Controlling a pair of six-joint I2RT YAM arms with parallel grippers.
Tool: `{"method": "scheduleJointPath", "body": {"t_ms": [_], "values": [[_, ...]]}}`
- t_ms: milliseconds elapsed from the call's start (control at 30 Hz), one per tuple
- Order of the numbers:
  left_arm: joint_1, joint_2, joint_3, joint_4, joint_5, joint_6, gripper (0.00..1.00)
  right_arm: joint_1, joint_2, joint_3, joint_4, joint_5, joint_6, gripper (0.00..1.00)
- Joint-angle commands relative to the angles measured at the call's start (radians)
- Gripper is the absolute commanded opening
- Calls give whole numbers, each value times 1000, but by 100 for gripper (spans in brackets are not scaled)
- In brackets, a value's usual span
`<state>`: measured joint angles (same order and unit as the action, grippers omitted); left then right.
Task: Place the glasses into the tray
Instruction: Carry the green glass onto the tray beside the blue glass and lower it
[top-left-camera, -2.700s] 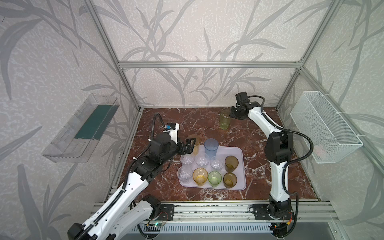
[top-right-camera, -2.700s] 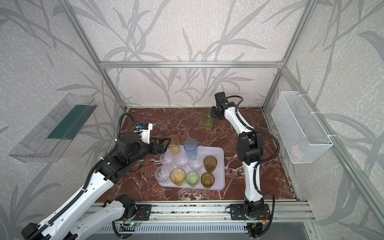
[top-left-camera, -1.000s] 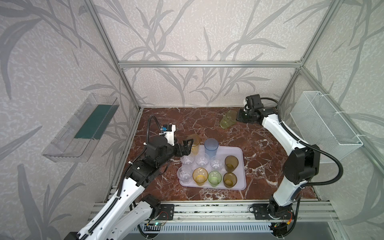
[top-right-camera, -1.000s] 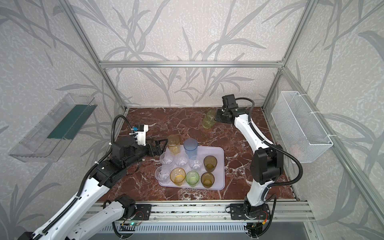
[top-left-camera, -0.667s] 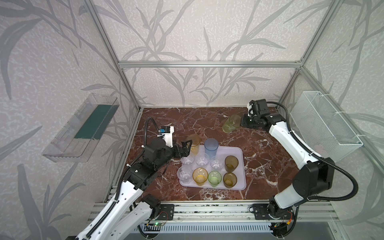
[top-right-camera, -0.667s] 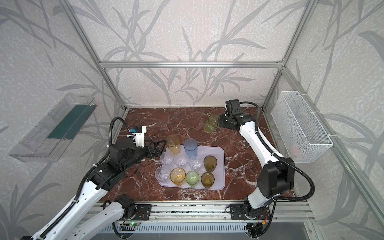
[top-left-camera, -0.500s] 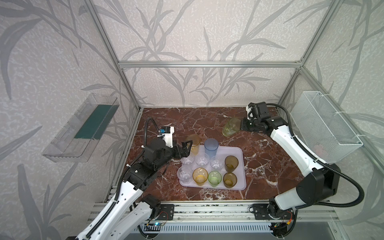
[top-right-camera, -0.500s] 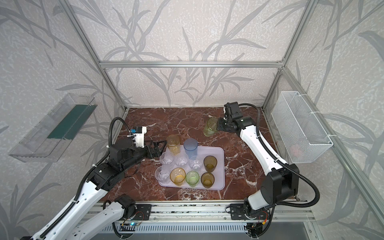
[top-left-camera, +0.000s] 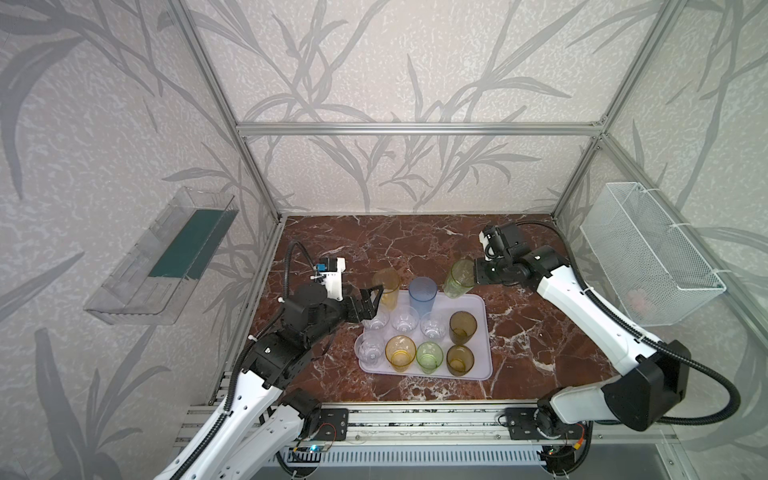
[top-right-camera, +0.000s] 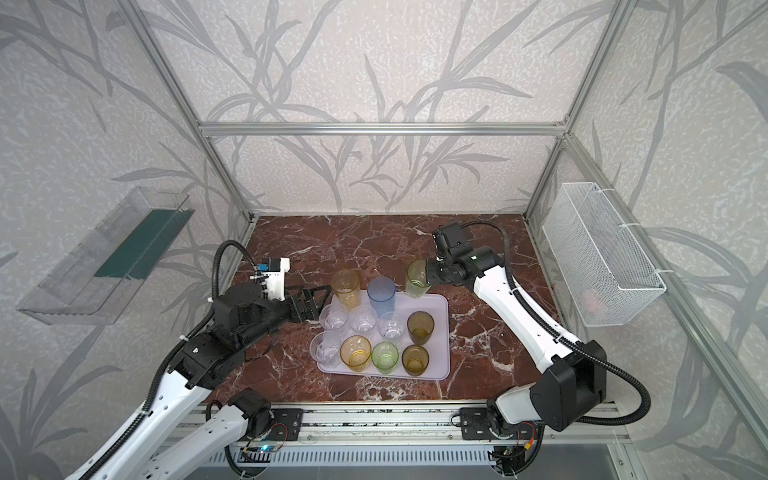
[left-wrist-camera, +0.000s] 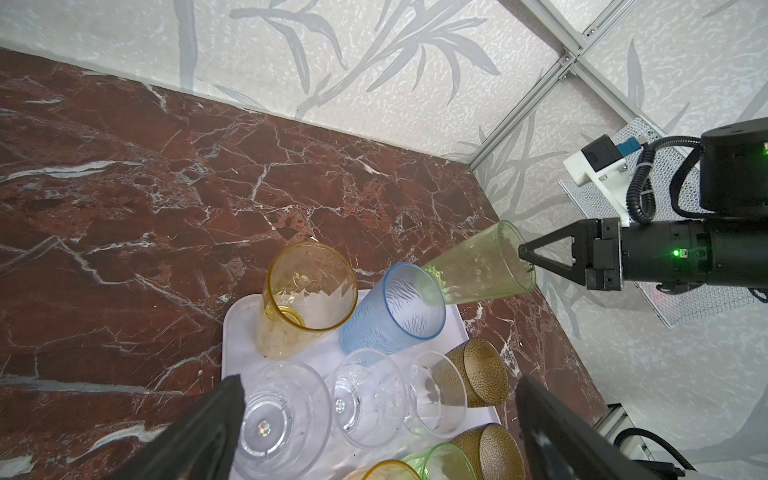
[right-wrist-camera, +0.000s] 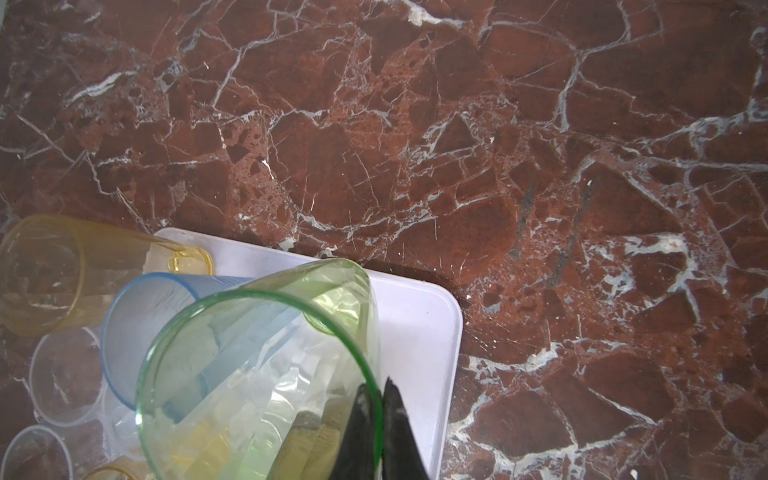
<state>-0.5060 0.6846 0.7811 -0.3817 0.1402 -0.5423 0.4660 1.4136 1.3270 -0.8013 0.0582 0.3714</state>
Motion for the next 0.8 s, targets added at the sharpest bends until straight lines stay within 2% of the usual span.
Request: {"method": "scheduleJointPath", "body": {"t_ms": [0, 467, 767], "values": [[-2, -20, -19, -5, 0, -16, 99, 10, -44, -24, -29, 44, -7, 0], [-3, -20, -6, -21, -8, -34, 99, 9, -39, -57, -40, 118, -9, 0], [-2, -27, -2, -44, -23, -25, 99, 8, 7, -80, -4, 89, 12, 0]]}}
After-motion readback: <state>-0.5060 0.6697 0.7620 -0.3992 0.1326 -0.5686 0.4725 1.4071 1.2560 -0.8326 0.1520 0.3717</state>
